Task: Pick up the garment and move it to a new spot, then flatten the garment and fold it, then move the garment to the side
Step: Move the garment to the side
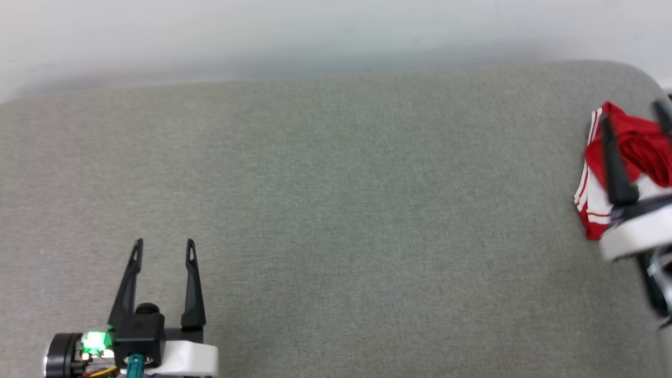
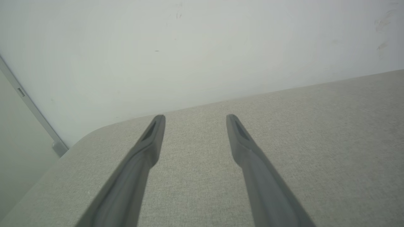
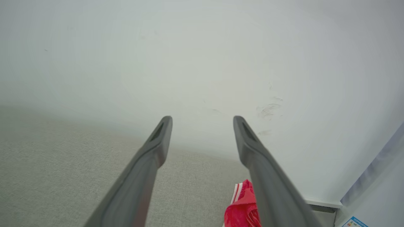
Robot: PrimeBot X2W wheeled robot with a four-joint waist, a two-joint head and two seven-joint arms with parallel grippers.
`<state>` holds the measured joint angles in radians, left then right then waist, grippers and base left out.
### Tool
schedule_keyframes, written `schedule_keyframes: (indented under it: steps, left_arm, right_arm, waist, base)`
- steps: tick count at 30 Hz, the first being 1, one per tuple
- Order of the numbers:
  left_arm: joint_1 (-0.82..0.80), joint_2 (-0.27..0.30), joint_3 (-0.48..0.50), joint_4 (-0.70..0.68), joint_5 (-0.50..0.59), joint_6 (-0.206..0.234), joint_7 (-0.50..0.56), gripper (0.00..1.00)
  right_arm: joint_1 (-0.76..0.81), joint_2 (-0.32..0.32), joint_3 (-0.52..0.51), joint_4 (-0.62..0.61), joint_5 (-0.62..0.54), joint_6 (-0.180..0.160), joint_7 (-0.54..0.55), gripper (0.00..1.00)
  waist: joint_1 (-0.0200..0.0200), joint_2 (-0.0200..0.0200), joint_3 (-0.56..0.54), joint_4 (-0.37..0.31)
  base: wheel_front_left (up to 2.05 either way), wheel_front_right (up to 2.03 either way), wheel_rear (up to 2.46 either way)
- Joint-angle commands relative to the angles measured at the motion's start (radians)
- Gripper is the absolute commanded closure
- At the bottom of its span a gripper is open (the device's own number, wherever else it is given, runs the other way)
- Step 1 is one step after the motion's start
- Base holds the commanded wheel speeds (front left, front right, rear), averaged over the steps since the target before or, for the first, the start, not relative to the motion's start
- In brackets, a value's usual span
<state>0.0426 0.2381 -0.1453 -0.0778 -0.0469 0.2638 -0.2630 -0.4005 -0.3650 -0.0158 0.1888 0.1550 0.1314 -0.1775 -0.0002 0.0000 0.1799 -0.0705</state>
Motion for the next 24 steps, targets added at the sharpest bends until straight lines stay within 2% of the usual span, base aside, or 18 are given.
schedule_keyframes:
  steps: [1, 7, 12, 18, 24]
  left_arm:
    - [0.017, -0.006, -0.002, 0.011, 0.008, -0.006, -0.002, 0.0]
    - [0.036, -0.014, -0.014, 0.035, 0.014, -0.015, -0.002, 0.0]
    - [0.049, -0.018, -0.021, 0.051, 0.016, -0.023, -0.002, 0.0]
    - [0.067, -0.02, -0.025, 0.062, 0.021, -0.028, -0.002, 0.0]
    - [0.083, -0.025, -0.024, 0.065, 0.012, -0.034, -0.002, 0.0]
  right_arm:
    - [0.071, 0.052, -0.008, -0.052, -0.008, -0.002, -0.023, 0.0]
    - [0.209, 0.157, 0.008, -0.129, -0.048, -0.002, -0.046, 0.0]
    - [0.319, 0.236, 0.011, -0.131, -0.054, -0.002, -0.063, 0.0]
    - [0.406, 0.297, -0.022, -0.112, -0.075, -0.002, -0.077, 0.0]
    - [0.467, 0.316, -0.036, -0.127, -0.08, -0.001, -0.083, 0.0]
  waist:
    - [0.0002, 0.0, -0.044, 0.03]
    - [0.0002, 0.0, -0.088, 0.061]
    - [0.0002, 0.0, -0.119, 0.083]
    - [0.0002, 0.0, -0.145, 0.097]
    - [0.0002, 0.0, -0.164, 0.099]
  base:
    - [0.0, 0.0, 0.0]
    - [0.0, 0.0, 0.0]
    - [0.0, 0.0, 0.0]
    - [0.0, 0.0, 0.0]
    - [0.0, 0.0, 0.0]
